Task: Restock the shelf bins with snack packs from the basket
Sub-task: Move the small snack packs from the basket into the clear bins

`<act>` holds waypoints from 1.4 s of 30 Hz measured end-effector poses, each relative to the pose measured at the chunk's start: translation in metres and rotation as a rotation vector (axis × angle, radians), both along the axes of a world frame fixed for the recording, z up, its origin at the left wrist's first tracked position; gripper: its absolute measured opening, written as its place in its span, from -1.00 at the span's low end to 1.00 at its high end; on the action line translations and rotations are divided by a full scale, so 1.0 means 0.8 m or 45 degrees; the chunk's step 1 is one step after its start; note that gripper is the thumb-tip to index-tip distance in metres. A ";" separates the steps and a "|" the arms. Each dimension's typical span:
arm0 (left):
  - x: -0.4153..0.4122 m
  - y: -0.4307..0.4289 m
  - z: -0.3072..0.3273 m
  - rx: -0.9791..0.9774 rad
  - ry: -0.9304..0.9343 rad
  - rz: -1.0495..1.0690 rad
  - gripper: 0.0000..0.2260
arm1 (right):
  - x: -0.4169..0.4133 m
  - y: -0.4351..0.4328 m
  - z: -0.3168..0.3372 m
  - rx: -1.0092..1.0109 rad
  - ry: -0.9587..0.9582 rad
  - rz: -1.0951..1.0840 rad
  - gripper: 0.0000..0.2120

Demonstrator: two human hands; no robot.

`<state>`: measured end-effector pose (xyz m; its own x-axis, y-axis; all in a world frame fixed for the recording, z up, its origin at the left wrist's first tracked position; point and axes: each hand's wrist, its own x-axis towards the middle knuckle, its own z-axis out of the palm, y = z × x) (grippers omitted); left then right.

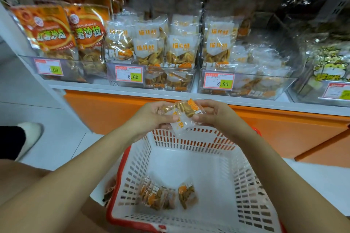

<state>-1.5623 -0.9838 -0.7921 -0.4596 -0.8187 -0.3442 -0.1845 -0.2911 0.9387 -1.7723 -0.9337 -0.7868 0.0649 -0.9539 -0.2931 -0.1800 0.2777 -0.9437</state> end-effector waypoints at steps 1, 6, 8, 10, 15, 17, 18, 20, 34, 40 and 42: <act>-0.001 -0.001 0.005 -0.020 0.007 0.003 -0.70 | -0.002 -0.002 -0.001 0.014 -0.040 0.006 -0.60; -0.005 -0.007 0.030 -0.207 -0.046 -0.048 -0.76 | -0.017 0.001 0.023 -0.067 0.028 0.171 -0.72; -0.007 -0.012 0.043 -0.353 -0.140 -0.153 -0.79 | -0.021 0.003 0.040 -0.145 0.167 0.190 -0.77; -0.012 -0.015 0.055 -0.444 -0.191 -0.277 -0.80 | -0.025 0.004 0.053 -0.212 0.251 0.141 -0.74; -0.033 -0.018 0.079 -0.549 -0.156 -0.280 -0.87 | -0.038 0.007 0.067 -0.255 0.332 0.217 -0.86; -0.043 -0.022 0.088 -0.596 -0.120 -0.163 -0.87 | -0.051 0.008 0.068 -0.245 0.219 0.148 -0.92; -0.047 -0.026 0.092 -0.597 -0.090 -0.088 -0.83 | -0.057 0.009 0.070 -0.247 0.129 0.074 -0.96; -0.056 -0.036 0.098 -0.596 -0.074 0.025 -0.78 | -0.073 0.008 0.072 -0.284 -0.059 -0.137 -0.93; -0.076 -0.062 0.095 -0.739 -0.377 0.161 -0.80 | -0.149 -0.115 0.116 -0.356 0.042 -1.042 -0.81; -0.074 -0.066 0.090 -0.783 -0.413 0.146 -0.86 | -0.201 -0.220 0.087 -0.347 0.225 -1.055 -0.41; -0.073 -0.068 0.088 -0.789 -0.407 0.132 -0.88 | -0.180 -0.213 0.098 -0.322 0.269 -1.091 -0.56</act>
